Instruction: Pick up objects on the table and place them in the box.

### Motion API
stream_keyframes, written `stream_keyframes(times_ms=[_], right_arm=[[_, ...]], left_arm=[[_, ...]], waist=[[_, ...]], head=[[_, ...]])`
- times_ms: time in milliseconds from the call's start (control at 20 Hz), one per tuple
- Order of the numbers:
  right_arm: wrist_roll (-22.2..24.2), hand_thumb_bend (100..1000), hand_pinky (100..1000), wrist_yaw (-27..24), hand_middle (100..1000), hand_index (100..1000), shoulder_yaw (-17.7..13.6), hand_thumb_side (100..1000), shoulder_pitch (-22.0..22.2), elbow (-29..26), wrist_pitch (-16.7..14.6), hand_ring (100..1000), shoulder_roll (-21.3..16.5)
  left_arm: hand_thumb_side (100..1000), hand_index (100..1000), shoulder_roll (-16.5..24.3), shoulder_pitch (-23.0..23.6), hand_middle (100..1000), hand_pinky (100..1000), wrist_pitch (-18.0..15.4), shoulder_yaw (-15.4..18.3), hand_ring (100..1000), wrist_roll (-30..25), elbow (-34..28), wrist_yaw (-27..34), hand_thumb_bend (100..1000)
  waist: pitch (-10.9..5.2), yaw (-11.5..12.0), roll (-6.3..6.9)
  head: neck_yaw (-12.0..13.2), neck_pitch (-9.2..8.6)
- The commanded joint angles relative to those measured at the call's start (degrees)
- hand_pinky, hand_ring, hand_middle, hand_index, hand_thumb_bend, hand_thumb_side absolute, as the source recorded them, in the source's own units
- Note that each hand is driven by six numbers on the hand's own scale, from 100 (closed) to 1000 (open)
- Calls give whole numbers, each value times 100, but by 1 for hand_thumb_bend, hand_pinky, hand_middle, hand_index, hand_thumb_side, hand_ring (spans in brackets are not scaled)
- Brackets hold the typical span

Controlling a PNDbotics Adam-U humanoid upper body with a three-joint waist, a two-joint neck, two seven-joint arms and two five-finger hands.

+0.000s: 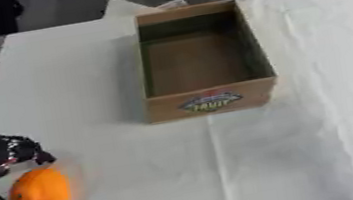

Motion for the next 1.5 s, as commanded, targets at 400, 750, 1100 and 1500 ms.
stream_keyframes(times_ms=[400,750,1100,1500], right_arm=[[-15,100,890,-44,514,741,-5,848,-56,-115,-13,962,-68],[-17,100,890,-40,513,741,-2,848,-50,-115,-5,962,-64],[-7,100,891,-30,512,741,2,848,-47,-115,2,963,-54],[-14,100,891,-29,511,742,-2,850,-44,-115,4,963,-59]], left_arm=[[752,724,101,-7,506,512,-1579,-29,653,-1875,-6,109,546],[754,690,169,18,477,475,-1579,86,610,-1567,-408,188,448],[757,735,260,54,516,460,-1579,198,611,-1322,-715,253,171],[581,700,452,162,491,416,-1579,385,579,-1150,-856,501,100]], waist=[[-80,-16,8],[-76,-17,17],[-63,-19,18],[-62,-3,30]], head=[[30,-21],[24,-28],[11,-37],[-25,-42]])
